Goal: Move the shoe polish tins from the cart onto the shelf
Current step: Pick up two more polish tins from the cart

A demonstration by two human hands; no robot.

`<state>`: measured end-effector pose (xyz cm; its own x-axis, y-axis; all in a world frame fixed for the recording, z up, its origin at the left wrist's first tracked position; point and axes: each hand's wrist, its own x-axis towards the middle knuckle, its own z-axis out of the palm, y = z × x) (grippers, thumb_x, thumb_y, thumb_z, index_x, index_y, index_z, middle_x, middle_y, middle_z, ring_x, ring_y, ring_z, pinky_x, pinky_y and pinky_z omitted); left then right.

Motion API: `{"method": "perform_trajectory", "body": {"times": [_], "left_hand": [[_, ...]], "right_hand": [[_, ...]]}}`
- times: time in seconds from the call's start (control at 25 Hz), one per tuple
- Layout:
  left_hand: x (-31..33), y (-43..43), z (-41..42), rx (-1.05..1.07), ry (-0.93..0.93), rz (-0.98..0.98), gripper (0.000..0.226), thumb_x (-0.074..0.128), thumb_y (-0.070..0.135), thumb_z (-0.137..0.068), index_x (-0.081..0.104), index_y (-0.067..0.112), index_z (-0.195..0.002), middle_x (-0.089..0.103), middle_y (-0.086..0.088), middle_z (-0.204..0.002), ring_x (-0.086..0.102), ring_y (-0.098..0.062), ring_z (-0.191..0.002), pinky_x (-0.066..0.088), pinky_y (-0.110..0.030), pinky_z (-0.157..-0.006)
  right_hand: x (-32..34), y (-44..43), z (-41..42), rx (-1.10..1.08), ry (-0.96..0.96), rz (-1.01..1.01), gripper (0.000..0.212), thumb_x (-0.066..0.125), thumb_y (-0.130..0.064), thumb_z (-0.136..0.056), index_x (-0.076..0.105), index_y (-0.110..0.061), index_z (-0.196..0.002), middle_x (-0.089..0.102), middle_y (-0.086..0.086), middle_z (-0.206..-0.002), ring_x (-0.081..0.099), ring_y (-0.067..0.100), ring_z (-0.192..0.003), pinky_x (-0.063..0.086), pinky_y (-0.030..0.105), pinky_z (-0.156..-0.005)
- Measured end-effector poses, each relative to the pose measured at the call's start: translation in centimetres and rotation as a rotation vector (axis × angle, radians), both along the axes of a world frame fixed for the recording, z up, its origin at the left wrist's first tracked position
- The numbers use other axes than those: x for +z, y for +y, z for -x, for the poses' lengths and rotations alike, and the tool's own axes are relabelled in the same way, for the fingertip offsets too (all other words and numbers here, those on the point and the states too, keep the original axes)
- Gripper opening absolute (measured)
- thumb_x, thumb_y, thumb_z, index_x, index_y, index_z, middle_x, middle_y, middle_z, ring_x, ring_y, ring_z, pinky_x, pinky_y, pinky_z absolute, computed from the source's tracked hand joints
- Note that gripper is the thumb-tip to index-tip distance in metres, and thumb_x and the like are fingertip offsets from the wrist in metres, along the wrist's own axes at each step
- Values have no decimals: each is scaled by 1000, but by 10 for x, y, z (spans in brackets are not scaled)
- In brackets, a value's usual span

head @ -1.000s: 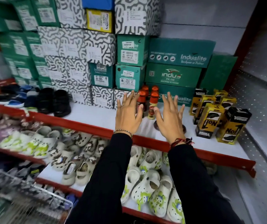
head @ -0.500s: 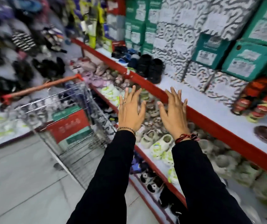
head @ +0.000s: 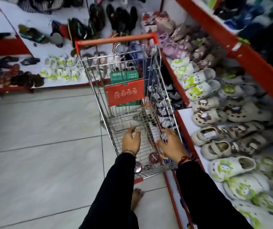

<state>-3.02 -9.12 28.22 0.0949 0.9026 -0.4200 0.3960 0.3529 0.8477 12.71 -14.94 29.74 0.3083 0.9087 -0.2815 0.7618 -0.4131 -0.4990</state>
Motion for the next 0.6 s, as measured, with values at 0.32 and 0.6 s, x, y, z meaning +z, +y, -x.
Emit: {"method": "perform_trajectory", "body": {"times": [0.32,0.6], "left_hand": [[-176,5,-21,175,197,591,43,54,21,-97,55,6,-137,60,-16,-139,58,-30,-128,42,-29,-110],[-263,-6,-33,146,490,667,50,57,37,-93,55,3,-131,57,-20,-135,58,-36,-126,46,-36,-105]], "right_hand": [[-176,42,-13,30,68,470,42,60,-22,-94,57,-1,-131,61,18,-135,57,30,-126,47,33,-103],[-259,59,-25,-59,40,572,54,60,-26,-95,45,-7,-143,54,21,-141,53,34,-131,43,36,-106]]}}
